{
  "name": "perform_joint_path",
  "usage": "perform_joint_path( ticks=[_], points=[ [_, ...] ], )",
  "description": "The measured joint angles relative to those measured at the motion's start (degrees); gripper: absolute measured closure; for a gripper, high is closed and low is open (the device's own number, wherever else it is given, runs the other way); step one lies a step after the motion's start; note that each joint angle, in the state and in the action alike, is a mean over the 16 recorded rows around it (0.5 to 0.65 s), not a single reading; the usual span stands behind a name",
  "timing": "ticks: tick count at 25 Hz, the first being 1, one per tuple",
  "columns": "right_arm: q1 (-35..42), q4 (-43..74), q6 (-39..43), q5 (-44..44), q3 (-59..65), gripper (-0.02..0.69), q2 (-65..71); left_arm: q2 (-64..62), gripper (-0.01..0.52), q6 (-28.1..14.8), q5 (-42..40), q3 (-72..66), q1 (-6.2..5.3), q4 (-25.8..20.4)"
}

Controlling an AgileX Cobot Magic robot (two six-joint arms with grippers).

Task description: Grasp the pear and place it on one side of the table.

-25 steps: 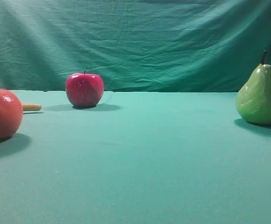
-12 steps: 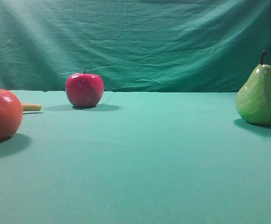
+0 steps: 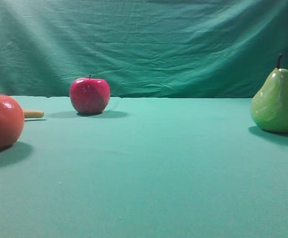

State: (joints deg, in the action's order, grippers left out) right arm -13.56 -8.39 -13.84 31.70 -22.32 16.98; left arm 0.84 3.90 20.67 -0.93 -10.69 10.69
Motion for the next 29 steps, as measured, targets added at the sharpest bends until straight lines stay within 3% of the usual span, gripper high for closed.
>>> perform_joint_path(
  ticks=[9, 29],
  points=[
    [6.9, 1.3, 0.2, -12.1, 19.0, 0.665, -11.1, 0.0, 0.514, 0.0, 0.0, 0.0, 0.0, 0.0],
    [11.4, 1.5, 1.6, -9.4, 23.8, 0.665, -17.6, 0.0, 0.514, 0.0, 0.0, 0.0, 0.0, 0.0]
  ],
)
